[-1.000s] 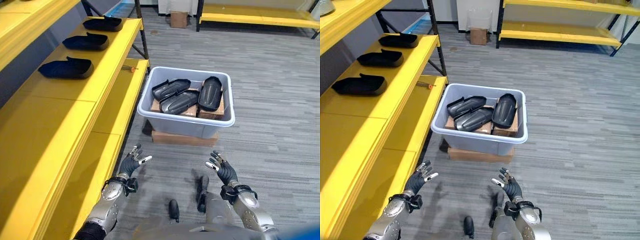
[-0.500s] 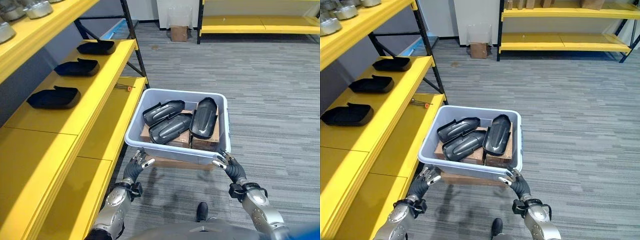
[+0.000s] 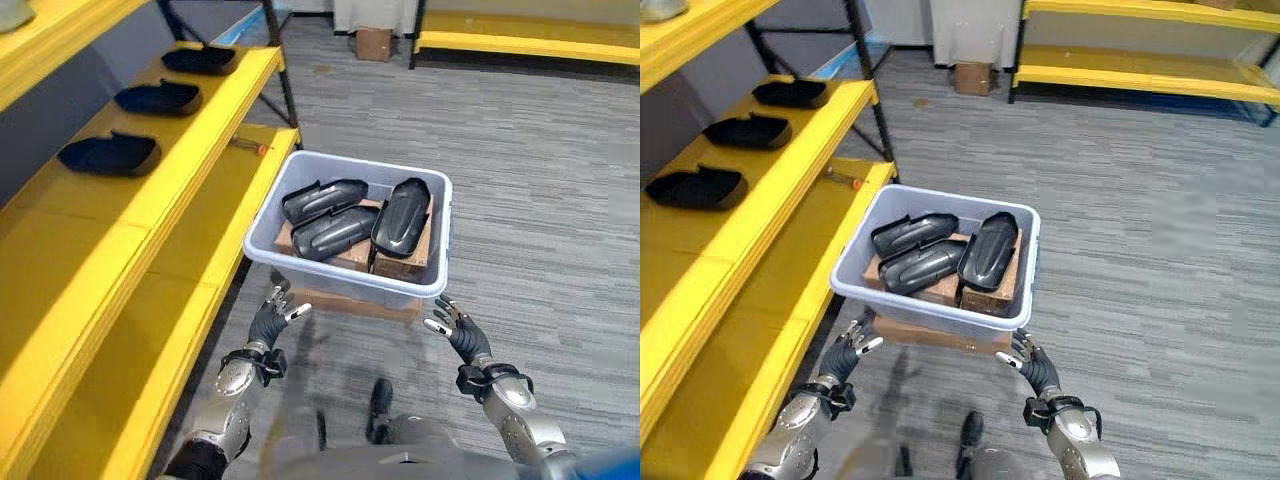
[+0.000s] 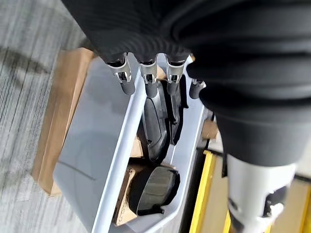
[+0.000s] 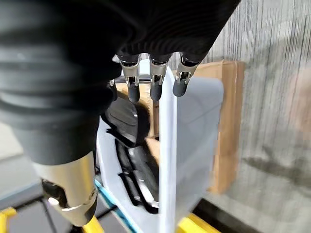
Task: Move parts from the plastic box to the shelf.
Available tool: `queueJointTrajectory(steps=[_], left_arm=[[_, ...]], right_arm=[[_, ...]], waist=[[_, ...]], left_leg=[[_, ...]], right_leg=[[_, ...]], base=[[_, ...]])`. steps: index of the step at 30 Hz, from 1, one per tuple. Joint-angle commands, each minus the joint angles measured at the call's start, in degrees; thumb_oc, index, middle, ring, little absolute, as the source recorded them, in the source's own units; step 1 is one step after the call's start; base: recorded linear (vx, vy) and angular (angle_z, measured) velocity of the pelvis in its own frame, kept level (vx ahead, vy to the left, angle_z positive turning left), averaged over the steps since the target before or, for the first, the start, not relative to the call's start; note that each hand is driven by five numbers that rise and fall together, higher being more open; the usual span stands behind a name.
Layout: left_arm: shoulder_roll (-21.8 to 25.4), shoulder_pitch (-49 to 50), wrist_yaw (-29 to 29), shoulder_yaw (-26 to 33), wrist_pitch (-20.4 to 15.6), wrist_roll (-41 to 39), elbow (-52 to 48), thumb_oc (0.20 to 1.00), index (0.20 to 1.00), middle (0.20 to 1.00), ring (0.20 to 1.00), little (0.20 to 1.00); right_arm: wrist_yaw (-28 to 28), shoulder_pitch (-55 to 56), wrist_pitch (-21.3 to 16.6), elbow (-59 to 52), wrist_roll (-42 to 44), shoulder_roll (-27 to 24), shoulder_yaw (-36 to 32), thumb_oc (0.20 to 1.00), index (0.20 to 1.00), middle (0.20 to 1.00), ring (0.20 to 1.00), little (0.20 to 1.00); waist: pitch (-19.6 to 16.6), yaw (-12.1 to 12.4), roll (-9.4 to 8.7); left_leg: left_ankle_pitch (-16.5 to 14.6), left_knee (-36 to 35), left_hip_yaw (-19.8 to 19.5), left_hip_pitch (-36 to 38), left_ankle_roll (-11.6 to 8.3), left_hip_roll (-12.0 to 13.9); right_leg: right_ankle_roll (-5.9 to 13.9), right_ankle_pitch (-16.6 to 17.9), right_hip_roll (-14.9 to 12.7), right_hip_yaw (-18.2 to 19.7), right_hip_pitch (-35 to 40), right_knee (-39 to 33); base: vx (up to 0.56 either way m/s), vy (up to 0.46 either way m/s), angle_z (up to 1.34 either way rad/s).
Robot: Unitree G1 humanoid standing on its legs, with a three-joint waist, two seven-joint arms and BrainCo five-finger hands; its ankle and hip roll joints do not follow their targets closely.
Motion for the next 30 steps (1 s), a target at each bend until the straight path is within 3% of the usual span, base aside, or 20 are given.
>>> queueJointTrajectory(steps=[1, 2, 4, 7, 15, 30], left_arm=[[0.2, -0.3, -0.1, -0.4, -2.4, -0.3, -2.0, 1.000, 1.000, 1.000, 1.000, 1.000], [0.1, 0.0, 0.1, -0.3, -2.5, 0.4, -2.3, 1.000, 1.000, 1.000, 1.000, 1.000], [0.1, 0.2, 0.3, -0.3, -2.6, 0.5, -2.5, 1.000, 1.000, 1.000, 1.000, 1.000], [-0.2, 0.1, -0.1, -0.2, -2.9, 0.1, -2.5, 1.000, 1.000, 1.000, 1.000, 1.000], [2.1, -0.3, 0.0, 0.9, -2.9, 0.3, -3.7, 1.000, 1.000, 1.000, 1.000, 1.000], [3.7, -0.9, 0.4, 4.3, -3.5, 1.2, -7.6, 1.000, 1.000, 1.000, 1.000, 1.000]], right_arm=[[-0.8, 0.0, -3.5, -2.8, 0.7, -1.7, -1.2, 1.000, 1.000, 1.000, 1.000, 1.000], [-1.2, 0.2, -3.8, -2.5, 0.4, -1.7, -1.7, 1.000, 1.000, 1.000, 1.000, 1.000], [-1.3, 0.3, -3.9, -2.4, 0.4, -2.0, -2.0, 1.000, 1.000, 1.000, 1.000, 1.000], [-0.6, 0.7, -3.2, -1.5, 0.6, -1.3, -2.2, 1.000, 1.000, 1.000, 1.000, 1.000], [0.9, 1.0, -1.6, -1.4, 1.5, 0.8, -1.3, 1.000, 1.000, 1.000, 1.000, 1.000], [2.2, 1.3, -1.7, -6.4, -1.7, -2.0, -2.5, 1.000, 1.000, 1.000, 1.000, 1.000]], waist=[[-1.8, -1.1, 2.27], [-2.2, -0.7, 3.57], [-2.1, -0.4, 4.14], [-3.2, -0.3, 5.52], [-4.7, -0.4, 4.64], [-5.2, -1.5, 2.75]], left_leg=[[7.1, -27.0, 1.7, 7.3, 2.29, 5.5], [11.7, -34.7, 0.2, 6.6, 1.25, 7.4], [13.2, -36.7, -1.1, 7.3, 0.62, 7.9], [10.7, -38.4, -2.1, 11.1, 0.54, 7.1], [4.5, -35.8, 4.1, 15.1, 3.86, 2.9], [3.3, -35.7, 5.9, 16.0, 3.68, 3.7]], right_leg=[[7.80, -1.6, -2.8, 2.0, 6.6, -0.2], [8.45, -2.4, -2.3, 2.9, 7.2, -0.2], [8.71, -2.7, -2.4, 3.5, 7.7, -0.2], [9.52, -2.6, -3.4, 5.3, 8.3, 0.1], [12.72, -1.1, -9.8, 8.2, 8.8, 2.7], [13.36, -1.2, -9.6, 7.3, 8.4, 2.4]], base=[[0.24, 0.238, -0.25], [0.24, 0.235, -0.25], [0.13, 0.174, -0.08], [0.14, 0.234, -0.78], [0.14, 0.220, -0.34], [0.09, 0.011, -0.08]])
